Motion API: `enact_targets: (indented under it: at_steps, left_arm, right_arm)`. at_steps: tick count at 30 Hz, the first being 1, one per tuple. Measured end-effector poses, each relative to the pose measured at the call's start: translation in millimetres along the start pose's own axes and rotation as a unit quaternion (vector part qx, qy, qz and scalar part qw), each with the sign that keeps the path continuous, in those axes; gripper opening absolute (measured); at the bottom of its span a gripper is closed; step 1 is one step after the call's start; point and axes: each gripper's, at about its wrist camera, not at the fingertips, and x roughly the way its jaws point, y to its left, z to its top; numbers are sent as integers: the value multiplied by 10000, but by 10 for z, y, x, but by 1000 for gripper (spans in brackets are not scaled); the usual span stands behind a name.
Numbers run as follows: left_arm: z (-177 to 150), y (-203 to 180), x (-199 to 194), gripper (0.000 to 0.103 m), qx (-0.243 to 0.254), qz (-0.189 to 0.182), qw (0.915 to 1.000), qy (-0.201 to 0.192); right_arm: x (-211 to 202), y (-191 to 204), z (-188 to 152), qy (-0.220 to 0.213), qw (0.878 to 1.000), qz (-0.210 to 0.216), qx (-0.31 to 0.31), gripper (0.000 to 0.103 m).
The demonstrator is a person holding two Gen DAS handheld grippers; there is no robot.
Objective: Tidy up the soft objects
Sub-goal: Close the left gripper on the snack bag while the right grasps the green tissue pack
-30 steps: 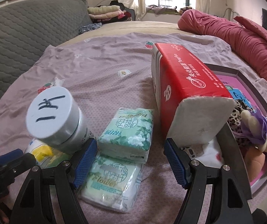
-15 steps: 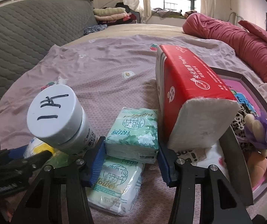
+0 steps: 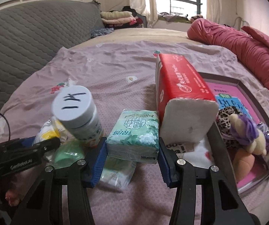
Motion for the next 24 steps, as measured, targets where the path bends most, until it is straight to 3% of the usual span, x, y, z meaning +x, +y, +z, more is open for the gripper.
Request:
enact_targets:
  at_steps: [14, 24]
  left_arm:
    - [-2, -114, -757, 53, -253, 201, 9974, -640]
    - [20, -966, -1167, 53, 462, -50, 9951, -875]
  right_arm:
    - [-623, -198, 59, -658, 9970, 322, 232, 52]
    - [-988, -616, 97, -1124, 9898, 346, 801, 52]
